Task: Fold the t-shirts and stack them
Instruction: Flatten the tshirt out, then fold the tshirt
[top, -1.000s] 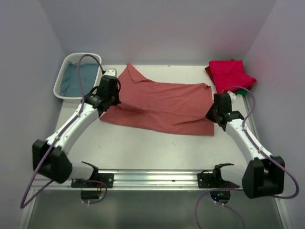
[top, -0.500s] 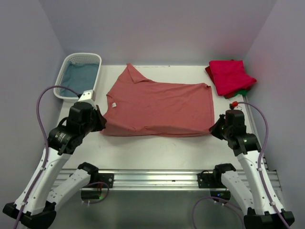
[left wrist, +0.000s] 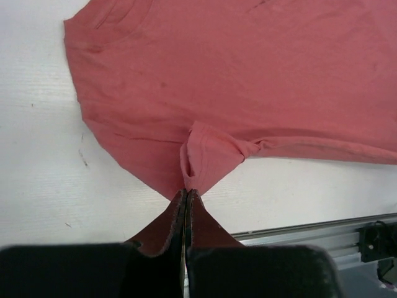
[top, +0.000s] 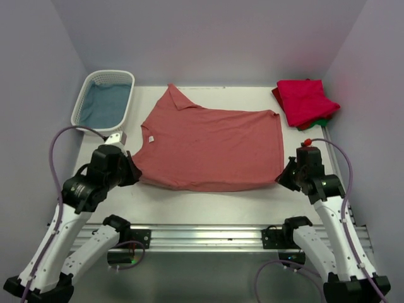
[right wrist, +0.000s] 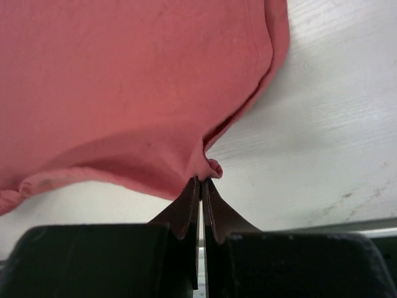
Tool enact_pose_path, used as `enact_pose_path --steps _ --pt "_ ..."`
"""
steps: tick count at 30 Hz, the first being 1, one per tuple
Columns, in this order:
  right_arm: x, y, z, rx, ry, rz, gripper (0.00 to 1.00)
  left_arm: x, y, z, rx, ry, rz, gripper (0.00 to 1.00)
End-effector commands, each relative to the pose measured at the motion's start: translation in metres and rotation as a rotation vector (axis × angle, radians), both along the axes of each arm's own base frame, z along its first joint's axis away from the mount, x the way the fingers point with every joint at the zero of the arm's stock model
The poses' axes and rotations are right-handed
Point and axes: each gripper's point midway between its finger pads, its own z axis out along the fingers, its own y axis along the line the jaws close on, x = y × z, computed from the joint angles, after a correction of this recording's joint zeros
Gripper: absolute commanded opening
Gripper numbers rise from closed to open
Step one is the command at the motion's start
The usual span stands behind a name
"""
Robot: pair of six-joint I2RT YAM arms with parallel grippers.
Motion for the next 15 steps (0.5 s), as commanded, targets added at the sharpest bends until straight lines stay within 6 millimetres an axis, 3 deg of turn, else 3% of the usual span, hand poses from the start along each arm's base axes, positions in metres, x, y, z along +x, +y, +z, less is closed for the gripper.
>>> enact_pose_path --steps 1,2,3,5,6,7,9,11,12,15 --pt "0.041 -0.002 -0.002 -0.028 -0.035 -0.03 0.0 0.053 -0.013 -0.009 0.06 -0.051 -0.014 0.0" --pt "0.061 -0.005 0.0 -0.045 -0.071 -0.048 0.0 0.071 -0.013 -0.005 0.088 -0.079 0.003 0.0" --pt "0.077 -0.003 -0.002 -0.057 -0.048 -0.048 0.0 0.103 -0.022 0.009 0.101 -0.107 0.011 0.0" --pt "0.099 -0.006 0.005 -0.079 -0.055 -0.06 0.0 0.132 -0.036 0.035 0.099 -0.179 -0.032 0.0" --pt "0.111 -0.005 0.018 -0.081 -0.086 -0.065 0.0 0.147 -0.046 0.056 0.07 -0.248 -0.041 0.0" --pt "0.117 -0.007 0.018 -0.092 -0.086 -0.069 0.0 0.152 -0.05 0.081 0.043 -0.328 -0.047 0.0" --pt "0.123 -0.008 0.025 -0.098 -0.127 -0.081 0.0 0.16 -0.046 0.098 0.041 -0.431 -0.006 0.0" --pt "0.125 -0.012 0.027 -0.11 -0.153 -0.094 0.0 0.165 -0.034 0.065 0.119 -0.352 0.049 0.0" --pt "0.123 -0.012 0.022 -0.111 -0.144 -0.093 0.0 0.169 -0.033 0.027 0.166 -0.233 0.043 0.0" --pt "0.124 -0.013 0.011 -0.124 -0.125 -0.086 0.0 0.17 -0.034 -0.049 0.214 -0.021 0.032 0.0"
